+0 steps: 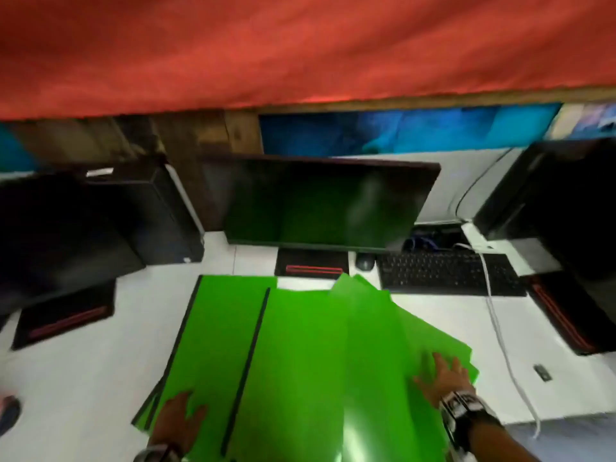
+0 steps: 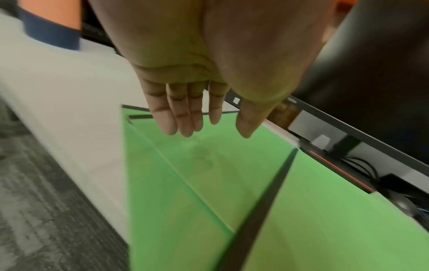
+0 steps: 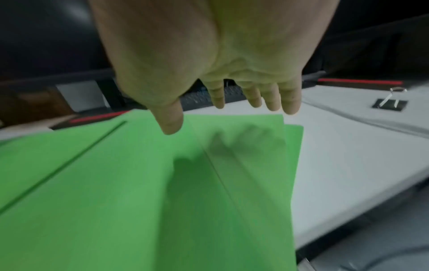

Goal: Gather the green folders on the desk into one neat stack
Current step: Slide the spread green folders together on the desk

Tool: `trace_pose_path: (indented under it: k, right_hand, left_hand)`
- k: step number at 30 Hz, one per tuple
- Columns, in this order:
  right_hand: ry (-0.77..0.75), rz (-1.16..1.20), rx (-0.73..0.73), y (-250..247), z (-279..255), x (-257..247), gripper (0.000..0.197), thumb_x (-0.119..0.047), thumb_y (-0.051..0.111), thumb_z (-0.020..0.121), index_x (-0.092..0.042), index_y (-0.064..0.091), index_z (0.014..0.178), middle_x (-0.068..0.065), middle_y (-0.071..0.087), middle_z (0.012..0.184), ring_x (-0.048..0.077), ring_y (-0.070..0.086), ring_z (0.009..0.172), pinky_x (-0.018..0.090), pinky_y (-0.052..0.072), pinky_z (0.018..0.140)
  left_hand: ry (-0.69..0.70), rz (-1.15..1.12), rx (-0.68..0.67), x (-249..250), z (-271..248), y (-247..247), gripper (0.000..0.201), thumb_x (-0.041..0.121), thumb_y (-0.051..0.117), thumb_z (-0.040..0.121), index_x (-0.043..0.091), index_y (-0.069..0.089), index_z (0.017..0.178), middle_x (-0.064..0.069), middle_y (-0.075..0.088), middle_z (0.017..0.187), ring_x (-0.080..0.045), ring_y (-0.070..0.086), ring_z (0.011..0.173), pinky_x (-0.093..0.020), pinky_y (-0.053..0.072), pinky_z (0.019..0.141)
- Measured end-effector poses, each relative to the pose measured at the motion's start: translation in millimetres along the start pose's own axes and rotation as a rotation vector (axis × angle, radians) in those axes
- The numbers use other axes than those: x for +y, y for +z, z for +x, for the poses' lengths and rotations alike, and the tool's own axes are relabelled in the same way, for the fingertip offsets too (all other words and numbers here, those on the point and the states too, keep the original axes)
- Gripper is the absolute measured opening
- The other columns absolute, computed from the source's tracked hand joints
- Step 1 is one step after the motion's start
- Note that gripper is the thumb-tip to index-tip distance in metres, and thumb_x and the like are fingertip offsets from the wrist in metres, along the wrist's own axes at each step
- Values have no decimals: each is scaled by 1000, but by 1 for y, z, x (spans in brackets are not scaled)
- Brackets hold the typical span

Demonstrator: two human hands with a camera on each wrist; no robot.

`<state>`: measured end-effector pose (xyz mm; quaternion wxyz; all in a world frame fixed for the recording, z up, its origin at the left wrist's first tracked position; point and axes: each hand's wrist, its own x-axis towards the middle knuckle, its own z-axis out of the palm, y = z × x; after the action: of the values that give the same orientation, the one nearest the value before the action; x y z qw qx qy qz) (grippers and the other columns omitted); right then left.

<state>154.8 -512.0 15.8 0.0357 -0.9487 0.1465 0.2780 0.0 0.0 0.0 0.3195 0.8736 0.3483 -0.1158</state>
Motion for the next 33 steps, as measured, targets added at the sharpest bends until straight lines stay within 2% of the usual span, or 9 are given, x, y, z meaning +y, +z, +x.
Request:
trace_pose_path:
  k: [2,4,6,10,14,20,25,30,33]
  right_hand:
    - [49,50,-5,10,0,-15,94,-77,51,61,-31,30,141,14,27,148,39,30,134,51,38,105]
    - [64,72,17,19,-14,-31,94,-71,56,67,-25,24,143,20,19,151,44,24,136,52,36,105]
    - [67,43,13,28,-39,-48,92,-69,51,72,-21,20,144,22,18,152,44,26,136,52,36,105]
    - [-24,-81,-12,31,-69,-69,74,-70,46,74,-23,36,131,14,45,134,33,48,120,44,43,95]
    - [-32,5,76,24,-54,-68,86,-71,48,73,-20,27,139,16,35,141,35,40,126,45,41,100]
    - [44,18,26,17,-35,-83,103,-74,52,70,-10,21,144,18,33,142,36,39,125,43,42,100]
    - [76,105,-43,18,-38,-104,106,-72,60,65,-9,23,142,17,36,142,35,39,128,44,39,104]
    - [109,330,-155,19,-35,-114,114,-55,78,60,-5,20,143,20,36,146,38,37,134,45,38,108]
    - [149,467,-280,7,-30,-112,106,-43,80,66,-2,24,145,18,36,150,35,37,136,41,38,109]
  left_hand:
    - [20,2,8,35,0,19,71,37,73,70,-7,54,123,-31,56,128,-43,53,118,-47,39,104]
    - [24,60,-66,65,0,28,84,50,67,66,-4,50,128,-27,52,134,-40,47,126,-42,34,109]
    - [12,152,-115,78,0,45,78,46,69,72,2,47,133,-23,47,141,-36,41,132,-39,30,112]
    - [7,180,-108,103,-15,63,74,42,68,76,7,42,136,-17,38,145,-37,36,131,-42,33,109]
    - [-21,165,-146,117,-20,71,76,39,66,77,15,35,142,-9,29,149,-33,30,134,-47,36,107]
    - [-11,155,-196,135,-19,78,83,38,67,78,12,26,145,-13,28,149,-33,29,137,-45,34,111]
    - [-74,18,-269,154,-21,92,88,38,73,70,12,31,142,-16,40,139,-36,44,126,-45,42,103]
    - [-175,-80,-275,168,-25,100,80,33,77,66,12,39,134,-14,43,130,-35,53,114,-40,49,94]
    - [-204,-109,-280,169,-19,97,72,33,79,65,9,47,125,-13,52,127,-33,56,111,-39,51,92]
